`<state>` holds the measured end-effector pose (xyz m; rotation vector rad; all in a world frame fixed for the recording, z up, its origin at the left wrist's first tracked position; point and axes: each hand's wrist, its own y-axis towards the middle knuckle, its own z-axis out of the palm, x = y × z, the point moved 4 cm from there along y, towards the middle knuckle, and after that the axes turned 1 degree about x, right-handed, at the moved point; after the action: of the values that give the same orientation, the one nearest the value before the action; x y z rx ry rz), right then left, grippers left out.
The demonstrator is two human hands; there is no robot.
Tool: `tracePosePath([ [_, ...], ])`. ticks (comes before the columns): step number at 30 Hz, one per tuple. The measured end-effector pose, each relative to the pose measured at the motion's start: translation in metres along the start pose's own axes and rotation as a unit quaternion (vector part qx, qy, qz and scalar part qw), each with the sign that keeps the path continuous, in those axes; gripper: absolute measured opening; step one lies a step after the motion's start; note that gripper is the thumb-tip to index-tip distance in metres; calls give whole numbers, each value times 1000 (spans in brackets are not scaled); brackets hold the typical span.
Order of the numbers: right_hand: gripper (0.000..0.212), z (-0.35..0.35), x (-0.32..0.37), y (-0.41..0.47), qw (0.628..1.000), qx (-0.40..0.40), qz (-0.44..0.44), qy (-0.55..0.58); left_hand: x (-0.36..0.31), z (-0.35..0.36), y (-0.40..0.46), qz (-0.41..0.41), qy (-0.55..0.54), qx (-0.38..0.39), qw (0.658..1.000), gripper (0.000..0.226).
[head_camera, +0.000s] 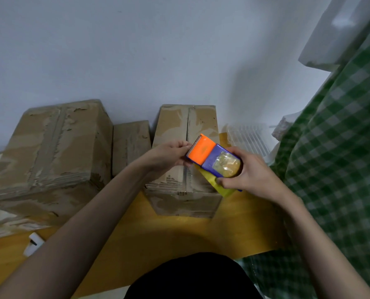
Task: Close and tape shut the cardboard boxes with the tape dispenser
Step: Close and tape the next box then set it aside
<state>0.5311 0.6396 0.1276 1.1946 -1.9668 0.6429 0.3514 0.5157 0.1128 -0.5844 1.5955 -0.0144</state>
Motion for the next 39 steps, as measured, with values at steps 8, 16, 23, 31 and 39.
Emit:
tracePosePath([
  [8, 87, 14, -23, 18, 963, -35, -63, -262, 43, 11, 20, 58, 26, -46, 997, 20],
  [16, 85, 60, -46, 0, 929, -71, -108, -348, 89, 5, 20, 54, 92, -61, 992, 13],
  [23, 98, 77, -60, -3, 894, -26, -58, -444, 92, 5, 23, 52, 134, -60, 988, 13],
  [31, 73, 60, -55, 6, 918, -19, -68, -391, 76, 2, 23, 59, 136, -45, 988, 15],
  [39, 79, 9, -33, 12, 990, 11, -28, -138, 8, -2, 30, 44, 45, 0, 998, 26],
])
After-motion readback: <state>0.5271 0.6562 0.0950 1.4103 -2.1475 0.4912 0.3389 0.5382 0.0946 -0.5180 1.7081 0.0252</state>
